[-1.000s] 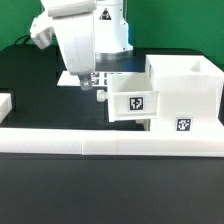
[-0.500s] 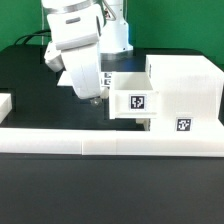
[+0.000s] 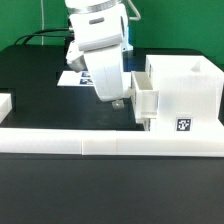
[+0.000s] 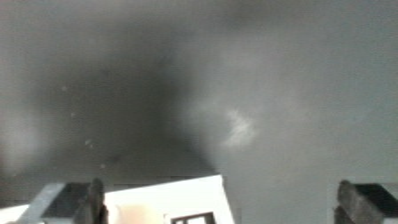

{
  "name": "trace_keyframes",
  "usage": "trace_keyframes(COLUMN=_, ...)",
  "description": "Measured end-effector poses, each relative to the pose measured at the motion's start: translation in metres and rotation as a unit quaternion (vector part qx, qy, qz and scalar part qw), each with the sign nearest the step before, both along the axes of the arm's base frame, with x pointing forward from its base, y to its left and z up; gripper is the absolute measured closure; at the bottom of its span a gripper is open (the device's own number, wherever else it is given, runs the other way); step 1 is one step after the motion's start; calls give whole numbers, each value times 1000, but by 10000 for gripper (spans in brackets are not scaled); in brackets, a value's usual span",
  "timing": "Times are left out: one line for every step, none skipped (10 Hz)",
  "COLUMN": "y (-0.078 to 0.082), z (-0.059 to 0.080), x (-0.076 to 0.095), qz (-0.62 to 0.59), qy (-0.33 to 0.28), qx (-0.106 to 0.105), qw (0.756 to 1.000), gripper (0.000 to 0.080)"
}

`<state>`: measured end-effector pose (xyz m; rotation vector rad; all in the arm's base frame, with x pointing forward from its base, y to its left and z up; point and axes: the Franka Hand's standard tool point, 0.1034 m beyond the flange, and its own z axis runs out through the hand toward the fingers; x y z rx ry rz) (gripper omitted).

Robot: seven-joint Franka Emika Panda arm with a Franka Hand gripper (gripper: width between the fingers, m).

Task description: Assemble drawer

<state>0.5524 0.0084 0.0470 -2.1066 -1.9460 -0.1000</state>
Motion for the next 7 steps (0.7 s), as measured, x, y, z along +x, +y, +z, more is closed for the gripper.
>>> trace_keyframes(y=10, z=0, x=1, qz=-8, qy=3, qx=0, qw=1000, gripper=150)
trace_keyframes(y=18, z=1, x=1, qz=-13, qy=6, qx=0, qw=1000, gripper=150)
trace_keyframes(y=22, z=1, x=1, qz=-17, qy=7, qx=0, qw=1000, gripper=150)
trace_keyframes(y=24, z=1, x=0, qz=-19, qy=8, qx=0, qw=1000, gripper=150)
trace_keyframes(y=22, z=0, x=-1, qz=-20, qy=10, qx=0, qw=1000, gripper=150)
trace_keyframes(y=14, z=-1, x=-3, qz=-8, qy=7, qx=2, qw=1000, gripper=150)
trace_keyframes(y=-4, z=-3, x=-4, qz=-3, qy=4, qx=3, qw=1000, gripper=150)
